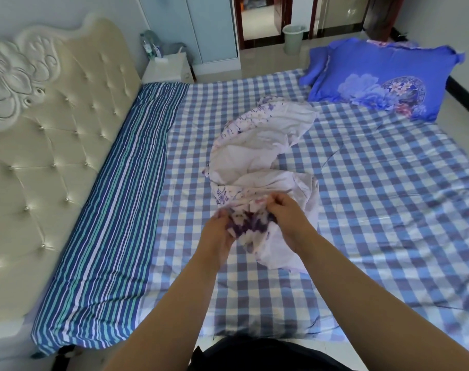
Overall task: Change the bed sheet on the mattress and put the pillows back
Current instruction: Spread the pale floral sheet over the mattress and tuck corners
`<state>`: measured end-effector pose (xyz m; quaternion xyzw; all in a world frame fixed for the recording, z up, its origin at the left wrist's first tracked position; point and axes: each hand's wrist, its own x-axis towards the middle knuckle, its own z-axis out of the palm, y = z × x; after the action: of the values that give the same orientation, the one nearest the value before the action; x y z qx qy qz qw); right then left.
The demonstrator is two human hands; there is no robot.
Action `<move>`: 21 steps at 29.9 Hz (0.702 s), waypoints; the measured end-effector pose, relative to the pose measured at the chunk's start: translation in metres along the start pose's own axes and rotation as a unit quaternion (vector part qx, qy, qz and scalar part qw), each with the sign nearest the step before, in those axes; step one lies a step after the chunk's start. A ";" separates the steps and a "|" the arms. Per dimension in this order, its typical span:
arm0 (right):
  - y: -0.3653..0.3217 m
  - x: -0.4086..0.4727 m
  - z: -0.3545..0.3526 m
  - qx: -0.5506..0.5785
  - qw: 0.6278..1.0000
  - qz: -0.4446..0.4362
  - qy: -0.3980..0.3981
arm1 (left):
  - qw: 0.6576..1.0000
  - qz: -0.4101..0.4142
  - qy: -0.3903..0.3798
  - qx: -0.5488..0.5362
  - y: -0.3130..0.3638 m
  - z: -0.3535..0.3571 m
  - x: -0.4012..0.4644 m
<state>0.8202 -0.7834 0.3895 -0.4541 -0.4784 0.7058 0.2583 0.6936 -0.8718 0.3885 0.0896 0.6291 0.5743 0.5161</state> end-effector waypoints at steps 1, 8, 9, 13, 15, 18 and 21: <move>-0.003 0.004 -0.003 0.061 0.998 0.000 0.023 | 0.998 -0.026 0.033 -0.054 0.003 -0.008 0.003; -0.010 0.030 -0.036 -0.391 0.919 -0.025 0.049 | 0.914 0.062 0.221 0.335 0.048 -0.110 0.030; -0.006 0.034 -0.040 -0.537 0.843 -0.017 -0.005 | 0.872 0.072 0.176 0.451 0.054 -0.120 0.032; 0.009 0.034 -0.036 -0.731 0.668 0.018 -0.136 | 0.682 -0.021 -0.015 0.731 0.053 -0.146 0.041; 0.008 0.036 -0.035 -0.571 0.811 0.006 -0.127 | 0.641 -0.030 0.008 0.767 0.044 -0.164 0.049; -0.010 0.046 -0.061 -0.155 0.979 0.059 0.120 | 0.585 -0.048 0.123 0.800 0.024 -0.208 0.054; -0.037 0.039 -0.084 0.030 0.971 0.030 0.236 | 0.567 -0.185 0.227 0.770 -0.002 -0.252 0.027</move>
<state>0.8747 -0.7004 0.3969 -0.6137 -0.3692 0.6002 0.3561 0.4927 -1.0127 0.3235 0.2015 0.9324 -0.2344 0.1873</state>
